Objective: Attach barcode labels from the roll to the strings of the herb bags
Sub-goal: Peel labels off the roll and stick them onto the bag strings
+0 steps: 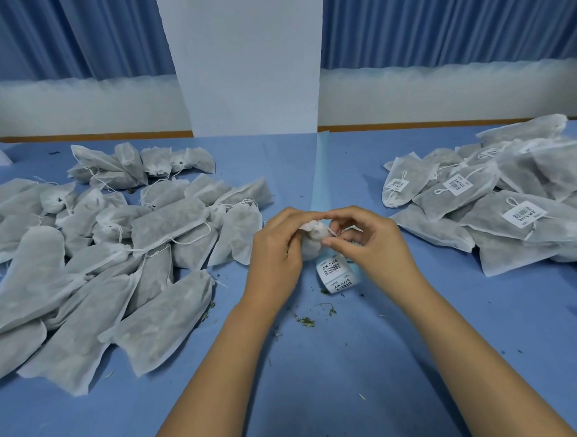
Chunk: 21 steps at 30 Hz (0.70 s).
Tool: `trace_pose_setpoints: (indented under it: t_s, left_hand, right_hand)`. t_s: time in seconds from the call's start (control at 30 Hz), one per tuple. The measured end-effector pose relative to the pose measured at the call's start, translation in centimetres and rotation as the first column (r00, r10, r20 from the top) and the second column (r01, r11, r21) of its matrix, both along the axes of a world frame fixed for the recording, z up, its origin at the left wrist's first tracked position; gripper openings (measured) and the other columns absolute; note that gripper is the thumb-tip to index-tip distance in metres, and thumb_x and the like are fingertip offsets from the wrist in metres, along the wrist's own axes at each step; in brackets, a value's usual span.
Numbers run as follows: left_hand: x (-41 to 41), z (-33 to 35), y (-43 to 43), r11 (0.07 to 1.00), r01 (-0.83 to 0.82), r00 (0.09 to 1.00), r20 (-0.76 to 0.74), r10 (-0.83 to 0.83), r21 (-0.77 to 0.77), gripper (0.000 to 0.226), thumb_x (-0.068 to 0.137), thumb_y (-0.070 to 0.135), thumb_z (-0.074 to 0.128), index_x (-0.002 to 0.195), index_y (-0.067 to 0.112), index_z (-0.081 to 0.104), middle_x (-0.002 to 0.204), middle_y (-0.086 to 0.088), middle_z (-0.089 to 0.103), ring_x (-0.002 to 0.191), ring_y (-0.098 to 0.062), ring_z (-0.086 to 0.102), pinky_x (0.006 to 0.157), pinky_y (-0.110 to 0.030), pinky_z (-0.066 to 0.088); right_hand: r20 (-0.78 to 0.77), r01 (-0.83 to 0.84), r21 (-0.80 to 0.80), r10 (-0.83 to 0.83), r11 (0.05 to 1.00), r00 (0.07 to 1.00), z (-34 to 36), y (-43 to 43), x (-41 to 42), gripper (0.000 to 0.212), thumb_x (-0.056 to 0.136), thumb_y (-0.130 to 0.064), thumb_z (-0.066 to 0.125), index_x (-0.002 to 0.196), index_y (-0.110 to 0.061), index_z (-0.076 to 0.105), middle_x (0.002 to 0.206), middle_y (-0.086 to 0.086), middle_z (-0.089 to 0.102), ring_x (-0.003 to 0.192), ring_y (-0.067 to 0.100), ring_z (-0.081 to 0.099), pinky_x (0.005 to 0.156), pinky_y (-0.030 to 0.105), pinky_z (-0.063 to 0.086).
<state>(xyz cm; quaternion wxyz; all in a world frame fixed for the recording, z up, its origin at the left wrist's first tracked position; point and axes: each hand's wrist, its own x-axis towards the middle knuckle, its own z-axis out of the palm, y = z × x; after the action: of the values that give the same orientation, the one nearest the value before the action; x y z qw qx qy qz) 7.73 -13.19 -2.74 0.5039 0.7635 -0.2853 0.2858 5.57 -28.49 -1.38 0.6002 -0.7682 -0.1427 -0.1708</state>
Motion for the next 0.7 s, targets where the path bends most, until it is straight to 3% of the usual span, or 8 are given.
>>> trace_pose_setpoints:
  t_s: [0.17,0.3,0.4,0.5,0.6,0.7]
  left_hand:
    - [0.2,0.2,0.5,0.995,-0.092,0.996,0.018,0.092,-0.029,0.047,0.076,-0.013,0.037,0.101,0.008,0.071,0.084,0.018,0.053,0.076,0.008,0.049,0.069,-0.007,0.034]
    - [-0.2,0.5,1.0,0.996,-0.057,0.998,-0.019,0.056,-0.064,0.025,0.082,0.016,0.041,0.09,0.015,0.065,0.07,0.019,0.053,0.064,0.003,0.049,0.062,-0.01,0.034]
    - [-0.1,0.6,1.5,0.992,-0.096,0.993,0.071,0.091,0.084,0.019,0.087,0.033,0.055,0.079,0.017,0.064,0.067,0.017,0.058,0.06,-0.005,0.052,0.06,-0.023,0.041]
    - [0.2,1.0,1.6,0.981,-0.102,0.992,0.09,0.088,0.163,0.024,0.088,0.033,0.064,0.076,0.013,0.068,0.068,0.016,0.061,0.062,-0.008,0.055,0.059,-0.028,0.045]
    - [0.1,1.2,1.8,0.997,0.023,0.999,-0.045,-0.02,0.077,0.021,0.086,0.031,0.065,0.073,0.015,0.068,0.066,0.021,0.06,0.062,-0.003,0.054,0.059,-0.019,0.04]
    - [-0.5,1.3,1.9,0.982,0.119,0.977,-0.157,-0.142,-0.148,0.015,0.087,0.017,0.066,0.074,0.023,0.07,0.075,0.014,0.071,0.066,-0.011,0.061,0.063,-0.014,0.042]
  right_hand:
    - [0.103,0.083,-0.08,-0.074,0.993,0.992,0.2,-0.6,0.0,0.024,0.081,0.001,0.069,0.079,-0.023,0.072,0.074,-0.009,0.062,0.064,0.007,0.056,0.066,0.022,0.045]
    - [0.243,0.196,-0.074,-0.173,0.978,0.955,0.3,-0.7,-0.3,0.013,0.085,-0.007,0.065,0.08,-0.017,0.072,0.074,-0.006,0.065,0.067,0.007,0.059,0.066,0.022,0.047]
    - [0.346,0.297,-0.118,-0.241,0.948,0.907,0.5,-0.9,-0.4,0.01,0.086,-0.004,0.064,0.08,-0.007,0.072,0.074,0.003,0.065,0.068,0.014,0.059,0.066,0.022,0.045]
    - [0.404,0.38,-0.161,-0.29,0.911,0.867,0.6,-1.0,-0.4,0.011,0.087,0.0,0.062,0.081,-0.005,0.071,0.075,0.005,0.065,0.07,0.014,0.057,0.066,0.019,0.043]
    - [0.389,0.397,-0.152,-0.314,0.905,0.866,0.6,-1.0,-0.4,0.01,0.087,0.001,0.063,0.082,-0.003,0.07,0.076,0.006,0.065,0.07,0.015,0.055,0.067,0.019,0.042]
    - [0.319,0.435,-0.008,-0.41,0.901,0.855,0.5,-1.1,-0.3,0.009,0.086,-0.001,0.064,0.083,-0.007,0.07,0.076,0.005,0.064,0.07,0.016,0.055,0.067,0.017,0.041]
